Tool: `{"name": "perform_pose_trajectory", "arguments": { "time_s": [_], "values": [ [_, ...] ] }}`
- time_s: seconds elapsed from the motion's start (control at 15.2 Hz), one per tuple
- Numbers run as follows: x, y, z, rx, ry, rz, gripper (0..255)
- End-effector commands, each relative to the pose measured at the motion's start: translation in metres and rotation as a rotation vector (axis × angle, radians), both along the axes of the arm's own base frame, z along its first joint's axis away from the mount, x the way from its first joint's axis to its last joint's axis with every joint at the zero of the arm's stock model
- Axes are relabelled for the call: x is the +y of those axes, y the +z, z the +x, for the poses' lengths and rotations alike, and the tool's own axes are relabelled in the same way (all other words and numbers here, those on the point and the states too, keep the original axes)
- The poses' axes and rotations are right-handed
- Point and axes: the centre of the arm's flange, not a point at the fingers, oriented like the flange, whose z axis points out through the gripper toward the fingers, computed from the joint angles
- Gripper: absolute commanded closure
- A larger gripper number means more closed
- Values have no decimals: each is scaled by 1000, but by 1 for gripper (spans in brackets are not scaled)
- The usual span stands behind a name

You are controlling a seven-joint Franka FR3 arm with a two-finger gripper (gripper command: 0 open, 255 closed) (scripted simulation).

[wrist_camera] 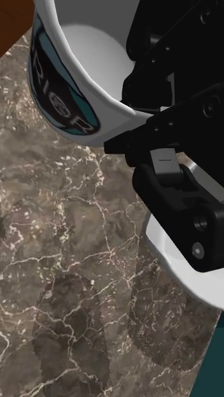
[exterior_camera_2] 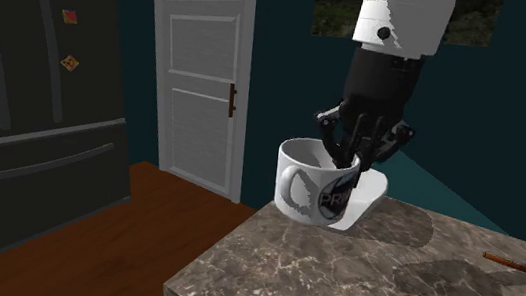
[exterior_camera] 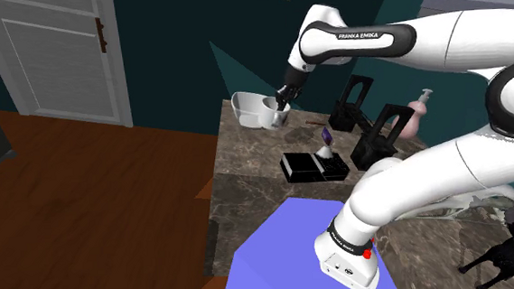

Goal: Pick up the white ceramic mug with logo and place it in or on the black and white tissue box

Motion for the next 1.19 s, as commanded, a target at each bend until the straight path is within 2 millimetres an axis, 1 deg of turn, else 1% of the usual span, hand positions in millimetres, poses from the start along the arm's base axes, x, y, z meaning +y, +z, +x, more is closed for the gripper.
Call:
{"name": "perform_pose_trajectory", "arguments": {
  "time_s": [0.0, 0.86, 0.92, 1.12],
  "values": [
    [-12, -1, -25, 0, 1, 0, 255],
    [-84, 6, -181, 0, 1, 0, 255],
    [-92, 7, -199, 0, 1, 0, 255],
    [-92, -9, -199, 0, 1, 0, 255]
  ]
}}
